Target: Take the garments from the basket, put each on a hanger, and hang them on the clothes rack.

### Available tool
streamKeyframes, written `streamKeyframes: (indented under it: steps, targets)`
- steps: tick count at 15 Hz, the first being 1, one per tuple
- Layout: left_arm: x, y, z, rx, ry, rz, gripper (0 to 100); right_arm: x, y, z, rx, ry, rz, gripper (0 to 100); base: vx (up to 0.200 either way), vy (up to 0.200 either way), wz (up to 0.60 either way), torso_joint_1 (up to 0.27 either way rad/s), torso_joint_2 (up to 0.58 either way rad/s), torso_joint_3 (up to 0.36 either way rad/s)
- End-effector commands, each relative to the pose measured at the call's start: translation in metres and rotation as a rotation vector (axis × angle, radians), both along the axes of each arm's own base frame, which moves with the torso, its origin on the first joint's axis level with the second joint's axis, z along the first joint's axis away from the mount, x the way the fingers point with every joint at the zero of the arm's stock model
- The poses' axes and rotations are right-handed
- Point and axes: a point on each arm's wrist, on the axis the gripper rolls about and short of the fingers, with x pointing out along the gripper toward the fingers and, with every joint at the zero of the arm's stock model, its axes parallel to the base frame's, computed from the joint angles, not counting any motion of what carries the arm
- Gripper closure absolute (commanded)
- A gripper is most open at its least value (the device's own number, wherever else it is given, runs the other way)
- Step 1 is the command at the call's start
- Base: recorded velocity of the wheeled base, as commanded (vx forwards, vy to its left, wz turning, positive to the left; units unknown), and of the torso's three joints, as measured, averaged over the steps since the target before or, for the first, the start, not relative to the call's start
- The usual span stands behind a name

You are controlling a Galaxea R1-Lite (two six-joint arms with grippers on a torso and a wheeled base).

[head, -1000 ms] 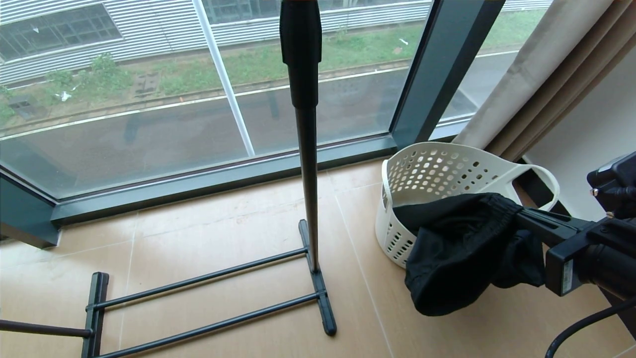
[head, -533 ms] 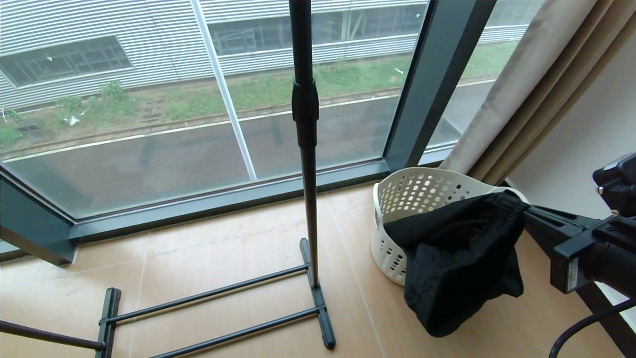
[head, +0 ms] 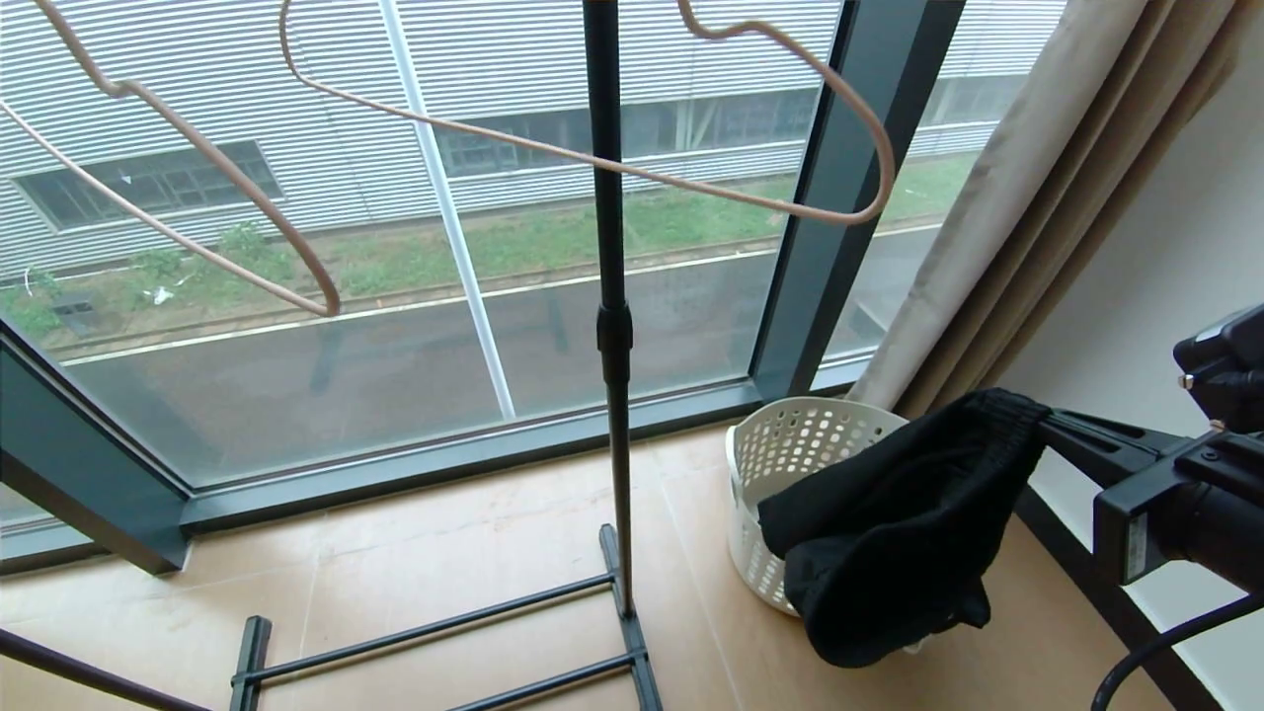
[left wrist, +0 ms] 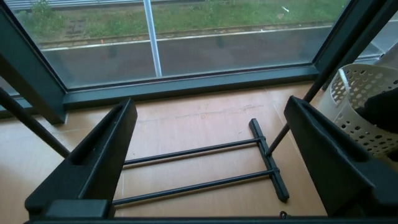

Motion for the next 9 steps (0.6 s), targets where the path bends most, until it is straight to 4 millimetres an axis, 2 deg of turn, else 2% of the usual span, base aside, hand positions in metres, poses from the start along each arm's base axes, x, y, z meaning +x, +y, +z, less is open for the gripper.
streamKeyframes:
  steps: [1, 9]
  targets:
    - [0.0001, 0.0000, 0.0000, 0.000, 0.001, 0.000, 0, 0.0004, 0.0002, -0.0006, -0.002, 0.002, 0.000, 100, 0.000, 0.000, 0.00, 0.149, -0.48, -0.129]
    - [0.0001, 0.0000, 0.0002, 0.000, -0.001, 0.000, 0, 0.0002, 0.0001, -0.0014, -0.004, 0.004, 0.000, 100, 0.000, 0.000, 0.00, 0.186, -0.50, -0.113]
